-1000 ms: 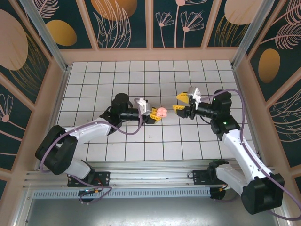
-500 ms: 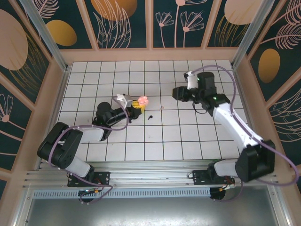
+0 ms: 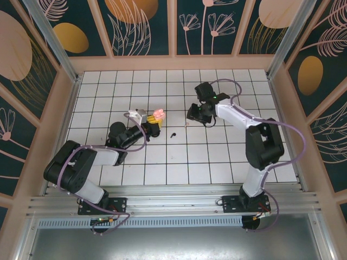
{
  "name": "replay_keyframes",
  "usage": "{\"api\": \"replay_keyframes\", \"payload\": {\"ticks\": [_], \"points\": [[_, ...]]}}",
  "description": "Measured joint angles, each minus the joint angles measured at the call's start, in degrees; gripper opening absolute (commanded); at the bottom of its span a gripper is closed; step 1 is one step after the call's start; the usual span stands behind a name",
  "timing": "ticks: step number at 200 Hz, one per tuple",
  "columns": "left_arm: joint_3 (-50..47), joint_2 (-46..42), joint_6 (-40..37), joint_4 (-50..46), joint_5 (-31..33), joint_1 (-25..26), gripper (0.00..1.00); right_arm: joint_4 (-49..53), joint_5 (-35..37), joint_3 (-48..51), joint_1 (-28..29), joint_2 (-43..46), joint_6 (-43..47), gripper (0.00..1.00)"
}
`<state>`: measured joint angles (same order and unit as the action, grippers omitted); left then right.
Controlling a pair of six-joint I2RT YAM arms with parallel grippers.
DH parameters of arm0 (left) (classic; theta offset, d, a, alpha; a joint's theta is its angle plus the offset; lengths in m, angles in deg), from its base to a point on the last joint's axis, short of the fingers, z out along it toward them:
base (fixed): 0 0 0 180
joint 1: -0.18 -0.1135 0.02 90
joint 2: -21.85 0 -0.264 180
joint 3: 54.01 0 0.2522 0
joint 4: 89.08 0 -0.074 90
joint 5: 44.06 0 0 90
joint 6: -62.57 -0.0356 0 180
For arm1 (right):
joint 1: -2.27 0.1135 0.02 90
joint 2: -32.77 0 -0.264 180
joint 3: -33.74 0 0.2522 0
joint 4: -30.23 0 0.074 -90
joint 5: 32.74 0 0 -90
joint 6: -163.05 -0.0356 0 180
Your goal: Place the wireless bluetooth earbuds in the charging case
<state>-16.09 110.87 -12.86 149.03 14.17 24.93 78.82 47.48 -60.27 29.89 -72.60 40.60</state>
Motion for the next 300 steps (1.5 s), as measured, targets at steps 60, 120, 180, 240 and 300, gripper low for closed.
{"api": "replay_keyframes", "payload": {"ticks": [60, 120, 180, 240, 300], "points": [[0.0, -0.3, -1.3, -1.9, 0.8, 0.0, 0.1, 1.5, 0.3, -7.5, 0.6, -11.3, -1.2, 0.36], [0.0, -1.7, -2.8, -4.5, 1.0, 0.0, 0.1, 2.6, 0.3, -12.7, 1.3, -17.2, -1.2, 0.36], [0.0, -1.7, -3.4, -5.9, 1.0, 0.0, 0.1, 4.5, 0.4, -13.0, 1.4, -18.5, -1.4, 0.34], [0.1, -1.7, -3.7, -6.6, 1.0, 0.0, 0.1, 5.1, 0.6, -13.2, 1.4, -18.9, -1.4, 0.26], [0.9, -1.7, -4.9, -8.9, 0.9, 0.0, 0.1, 4.2, 0.7, -12.5, 1.4, -18.6, -1.9, 0.21]]}}
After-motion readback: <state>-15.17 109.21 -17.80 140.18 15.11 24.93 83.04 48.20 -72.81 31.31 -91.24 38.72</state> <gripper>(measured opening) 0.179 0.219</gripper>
